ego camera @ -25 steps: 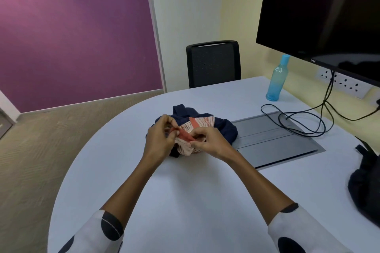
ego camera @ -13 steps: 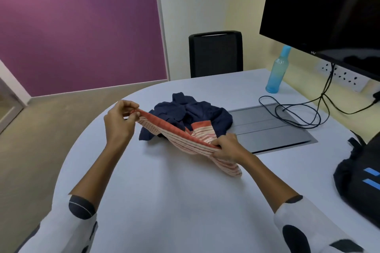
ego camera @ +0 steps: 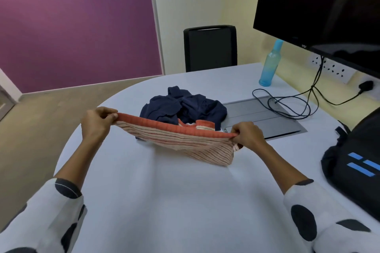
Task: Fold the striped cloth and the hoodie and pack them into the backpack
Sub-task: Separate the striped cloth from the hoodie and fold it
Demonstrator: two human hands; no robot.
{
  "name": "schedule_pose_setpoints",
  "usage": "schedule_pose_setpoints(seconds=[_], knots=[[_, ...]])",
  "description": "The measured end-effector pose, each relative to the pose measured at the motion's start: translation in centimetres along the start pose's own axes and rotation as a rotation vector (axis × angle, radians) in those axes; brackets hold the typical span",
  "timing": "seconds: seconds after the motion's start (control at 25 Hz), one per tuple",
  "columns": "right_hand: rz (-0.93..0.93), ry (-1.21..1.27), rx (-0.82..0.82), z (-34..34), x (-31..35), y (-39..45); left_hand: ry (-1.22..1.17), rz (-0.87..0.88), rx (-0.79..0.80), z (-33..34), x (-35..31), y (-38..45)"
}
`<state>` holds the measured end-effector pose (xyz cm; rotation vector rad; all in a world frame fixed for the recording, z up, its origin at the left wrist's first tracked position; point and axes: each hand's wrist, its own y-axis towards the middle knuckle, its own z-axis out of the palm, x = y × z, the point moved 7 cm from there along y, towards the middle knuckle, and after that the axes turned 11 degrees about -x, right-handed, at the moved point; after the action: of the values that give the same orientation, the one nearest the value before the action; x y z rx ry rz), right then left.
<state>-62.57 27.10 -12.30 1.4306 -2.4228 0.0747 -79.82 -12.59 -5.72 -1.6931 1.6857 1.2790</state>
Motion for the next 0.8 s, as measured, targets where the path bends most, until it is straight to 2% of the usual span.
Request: schedule_pose_setpoints(seconds=[0.12, 0.28, 0.36, 0.48, 0.56, 0.64, 0.8], knots=[[0.191, 0.117, -0.158, -2.9, -0.4, 0.7, 0.063, 0.067, 0.085, -0.3, 0.7, 0.1], [0.240, 0.182, -0.354, -5.8, 0.8, 0.3, 0.212, 0.177, -0.063, -2.2, -0.9, -0.7], [0.291, 0.375, -0.414, -7.5, 1.6, 0.2, 0.109, 0.157, -0.093, -2.7, -1.9, -0.6], [0.307, 0.637, -0.450, -10.3, 3.2, 0.6, -0.263, -0.021, -0.108, -3.2, -2.9, 0.9], [0.216, 0.650, -0.525, -13.2, 4.4, 0.7, -0.399, -0.063, -0.152, -4.2, -4.6, 2.3], [0.137, 0.659, -0.596, -16.2, 5.4, 0.9, -0.447, -0.025, -0.208, -5.5, -6.7, 4.0], [0.142, 0.685, -0.663, -19.8, 4.7, 4.1, -0.477, 0.035, -0.260, -6.3, -8.1, 7.6]])
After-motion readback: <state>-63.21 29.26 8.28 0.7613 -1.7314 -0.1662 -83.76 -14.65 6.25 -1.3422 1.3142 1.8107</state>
